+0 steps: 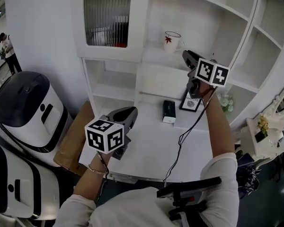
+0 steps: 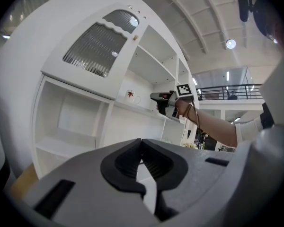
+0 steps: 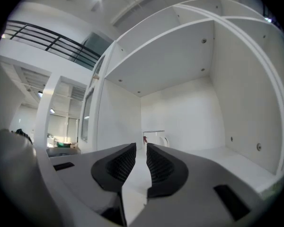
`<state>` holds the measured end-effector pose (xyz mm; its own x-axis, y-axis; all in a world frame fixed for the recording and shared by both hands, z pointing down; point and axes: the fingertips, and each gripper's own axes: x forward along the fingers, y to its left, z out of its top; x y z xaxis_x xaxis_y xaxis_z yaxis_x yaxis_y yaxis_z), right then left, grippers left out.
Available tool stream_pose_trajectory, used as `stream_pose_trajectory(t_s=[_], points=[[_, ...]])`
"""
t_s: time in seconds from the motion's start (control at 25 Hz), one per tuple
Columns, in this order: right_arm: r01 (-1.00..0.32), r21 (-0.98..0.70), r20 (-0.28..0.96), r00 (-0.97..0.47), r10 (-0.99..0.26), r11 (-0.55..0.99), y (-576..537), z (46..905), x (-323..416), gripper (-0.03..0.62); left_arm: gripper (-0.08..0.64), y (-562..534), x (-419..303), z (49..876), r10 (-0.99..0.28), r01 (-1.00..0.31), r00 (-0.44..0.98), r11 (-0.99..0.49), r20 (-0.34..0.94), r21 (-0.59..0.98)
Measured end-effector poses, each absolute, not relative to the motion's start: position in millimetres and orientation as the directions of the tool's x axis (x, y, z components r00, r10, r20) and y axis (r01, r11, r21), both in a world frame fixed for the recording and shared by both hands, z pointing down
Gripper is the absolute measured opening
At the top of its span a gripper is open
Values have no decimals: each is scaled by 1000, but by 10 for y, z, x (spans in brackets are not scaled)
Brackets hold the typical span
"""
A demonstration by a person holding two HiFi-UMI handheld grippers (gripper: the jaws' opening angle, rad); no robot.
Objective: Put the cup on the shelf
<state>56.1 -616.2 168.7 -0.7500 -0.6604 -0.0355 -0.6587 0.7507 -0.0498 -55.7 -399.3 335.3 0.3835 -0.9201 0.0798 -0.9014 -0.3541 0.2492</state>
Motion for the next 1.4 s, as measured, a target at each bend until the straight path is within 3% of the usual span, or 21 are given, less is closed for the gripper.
stream_pose_trajectory(t_s=[0.24, 0.56, 1.04, 1.4], points=[[-778, -103, -103, -611, -785, 619, -5971, 1855, 699, 78, 9, -3892, -737, 3397, -930, -920, 356, -330, 96, 211], [-830, 59, -98, -558, -824, 555, -5397, 2081, 671, 75, 9, -3657, -802, 3523, -921, -916, 377, -354, 97, 190], [-897, 76, 34, -435, -900, 437, -4785, 3026, 1071, 26, 9, -3606, -590, 4058, -874, -871, 457, -402, 165, 281], [-927, 32, 69, -372, -926, 374, -4596, 3655, 1538, 26, 9, -3769, -279, 4022, -922, -919, 365, -335, 127, 210]])
